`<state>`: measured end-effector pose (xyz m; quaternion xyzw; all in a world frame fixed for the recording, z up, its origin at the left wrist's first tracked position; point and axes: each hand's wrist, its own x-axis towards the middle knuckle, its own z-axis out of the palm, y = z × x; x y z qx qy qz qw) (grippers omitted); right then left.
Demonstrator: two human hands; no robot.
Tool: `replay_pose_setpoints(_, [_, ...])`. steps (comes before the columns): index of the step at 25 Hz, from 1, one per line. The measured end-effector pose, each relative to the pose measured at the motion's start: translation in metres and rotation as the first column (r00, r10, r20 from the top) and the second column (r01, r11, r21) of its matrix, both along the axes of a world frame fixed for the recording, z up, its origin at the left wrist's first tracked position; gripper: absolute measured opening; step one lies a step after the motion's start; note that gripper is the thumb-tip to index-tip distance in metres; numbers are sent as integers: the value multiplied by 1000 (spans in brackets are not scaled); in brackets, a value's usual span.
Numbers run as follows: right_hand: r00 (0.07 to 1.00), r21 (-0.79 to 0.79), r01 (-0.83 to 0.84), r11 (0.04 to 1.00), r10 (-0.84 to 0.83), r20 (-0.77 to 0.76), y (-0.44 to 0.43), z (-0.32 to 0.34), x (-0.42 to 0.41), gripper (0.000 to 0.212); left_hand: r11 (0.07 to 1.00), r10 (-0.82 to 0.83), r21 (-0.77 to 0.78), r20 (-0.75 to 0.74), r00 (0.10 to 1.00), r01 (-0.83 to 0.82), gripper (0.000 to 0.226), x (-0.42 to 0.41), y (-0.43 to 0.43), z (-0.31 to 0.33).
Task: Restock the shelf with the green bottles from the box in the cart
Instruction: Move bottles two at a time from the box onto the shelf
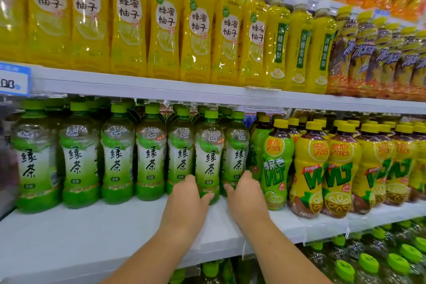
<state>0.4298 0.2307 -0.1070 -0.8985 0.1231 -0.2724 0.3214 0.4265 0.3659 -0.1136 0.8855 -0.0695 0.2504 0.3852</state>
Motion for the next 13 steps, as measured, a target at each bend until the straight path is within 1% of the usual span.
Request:
replay_pose_setpoints(4, [1000, 22, 29, 999, -29, -3, -1, 0, 4, 32, 999, 32, -10, -21, 999, -32, 30, 5, -7, 1])
replay_pose_setpoints(7, [999, 43, 31, 999, -30, -16, -1, 0, 9, 30, 998, 63, -3, -22, 998, -64, 31, 11, -14, 2])
replay_pose_setpoints(13, [998, -49, 36, 998, -38, -45, -2, -1, 17, 34, 994, 106, -9, 16, 994, -106, 33, 19, -20, -1])
